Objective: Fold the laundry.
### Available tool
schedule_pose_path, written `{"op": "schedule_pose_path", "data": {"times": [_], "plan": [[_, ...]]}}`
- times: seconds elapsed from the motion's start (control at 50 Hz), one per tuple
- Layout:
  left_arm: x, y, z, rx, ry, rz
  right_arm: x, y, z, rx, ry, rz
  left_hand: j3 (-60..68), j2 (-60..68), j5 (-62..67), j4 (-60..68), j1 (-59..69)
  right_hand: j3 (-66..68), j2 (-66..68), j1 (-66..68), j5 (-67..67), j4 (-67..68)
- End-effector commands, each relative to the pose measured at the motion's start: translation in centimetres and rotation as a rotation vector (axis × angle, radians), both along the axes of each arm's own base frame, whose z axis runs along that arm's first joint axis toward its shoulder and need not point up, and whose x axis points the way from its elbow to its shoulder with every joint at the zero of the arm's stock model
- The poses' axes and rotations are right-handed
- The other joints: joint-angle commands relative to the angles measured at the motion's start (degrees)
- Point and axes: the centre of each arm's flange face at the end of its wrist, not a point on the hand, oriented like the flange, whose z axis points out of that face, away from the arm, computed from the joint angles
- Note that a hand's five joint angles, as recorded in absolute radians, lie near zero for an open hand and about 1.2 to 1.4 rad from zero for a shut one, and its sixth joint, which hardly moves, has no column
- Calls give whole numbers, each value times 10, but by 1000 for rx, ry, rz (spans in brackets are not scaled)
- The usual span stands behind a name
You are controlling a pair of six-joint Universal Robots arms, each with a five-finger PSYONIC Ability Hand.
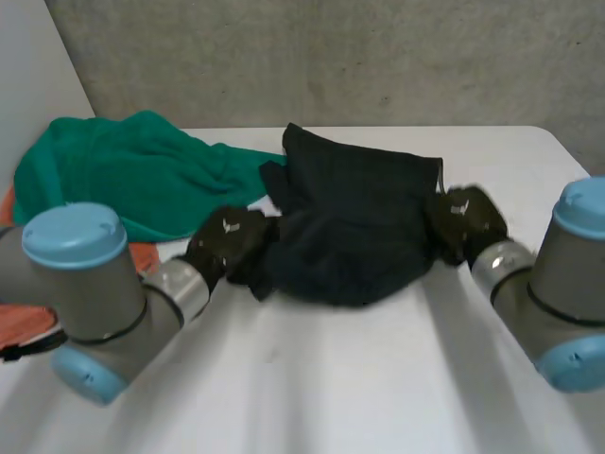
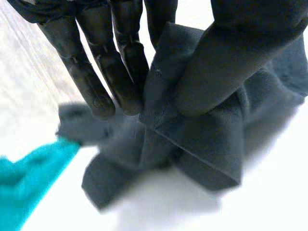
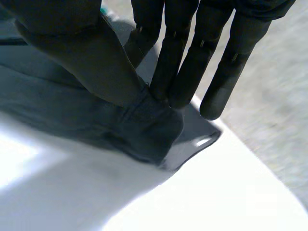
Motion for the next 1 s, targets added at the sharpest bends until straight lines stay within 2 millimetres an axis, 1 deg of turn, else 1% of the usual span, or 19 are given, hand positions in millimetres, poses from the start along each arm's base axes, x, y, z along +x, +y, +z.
{"op": "schedule_pose_path", "data": {"times": [0.02, 0.06, 0.08, 0.16, 0.22, 0.24, 0.3, 0.36, 0.38, 0.44, 0.46, 0.56, 0.6, 0.78, 0.86, 0.92, 0.94, 0.96, 1.0], "plan": [[21, 29, -3, -1, -203, 18, -8, 20, -11, 76, 13, 30, -272, -272, -259, -272, -235, 113, 117, 141, 117, 113], [25, 35, 1, -12, -239, 29, -10, 20, -10, 75, 1, 21, -342, -343, -330, -343, -306, 113, 117, 141, 117, 113], [30, 39, 4, -22, -265, 47, -12, 19, -8, 71, -11, 13, -356, -357, -343, -357, -319, 113, 117, 141, 117, 113], [39, 50, 15, -55, -289, 106, -16, 18, -8, 82, -34, -8, -368, -368, -355, -369, -331, 113, 117, 141, 117, 113], [40, 58, 20, -68, -288, 134, -18, 19, -9, 91, -41, -14, -376, -377, -364, -377, -339, 113, 117, 141, 117, 113], [40, 64, 21, -72, -284, 144, -19, 19, -10, 95, -42, -19, -388, -389, -375, -389, -351, 113, 117, 141, 117, 113], [40, 72, 19, -65, -287, 158, -21, 18, -10, 97, -47, -26, -415, -416, -402, -416, -378, 113, 117, 141, 117, 113], [40, 77, 12, -35, -291, 184, -22, 18, -10, 101, -46, -30, -417, -417, -404, -418, -380, 113, 117, 141, 117, 113], [40, 77, 6, -12, -294, 200, -22, 18, -11, 103, -46, -31, -415, -416, -403, -416, -378, 113, 117, 141, 117, 113], [39, 73, -3, 21, -299, 218, -23, 19, -11, 105, -47, -33, -405, -406, -392, -406, -368, 113, 117, 141, 117, 113], [37, 69, -10, 42, -298, 224, -23, 19, -12, 105, -47, -33, -395, -395, -382, -396, -358, 113, 117, 141, 117, 113], [31, 56, -24, 95, -280, 242, -22, 22, -13, 112, -44, -28, -385, -385, -372, -386, -348, 113, 117, 141, 117, 113], [28, 51, -26, 104, -263, 247, -21, 23, -14, 113, -42, -24, -375, -375, -362, -376, -338, 113, 117, 141, 117, 113], [5, 29, -23, 133, -96, 241, -21, 26, -17, 122, -32, -28, -190, -190, -177, -191, -153, 113, 117, 141, 117, 113], [-2, 21, -28, 143, -76, 238, -22, 26, -17, 121, -31, -34, -160, -160, -147, -160, -123, 113, 117, 141, 117, 113], [-2, 16, -31, 145, -88, 252, -22, 26, -16, 120, -30, -36, -44, -44, -31, -45, -7, 113, 117, 141, 117, 113], [-1, 13, -32, 141, -104, 266, -22, 26, -15, 118, -31, -36, 92, 91, 104, 91, 128, 113, 117, 141, 117, 113], [1, 11, -32, 137, -112, 278, -22, 26, -15, 117, -31, -36, 116, 116, 129, 115, 153, 113, 117, 141, 117, 113], [4, 7, -30, 128, -125, 304, -22, 25, -14, 115, -31, -37, 116, 116, 129, 115, 153, 113, 117, 141, 117, 113]]}}
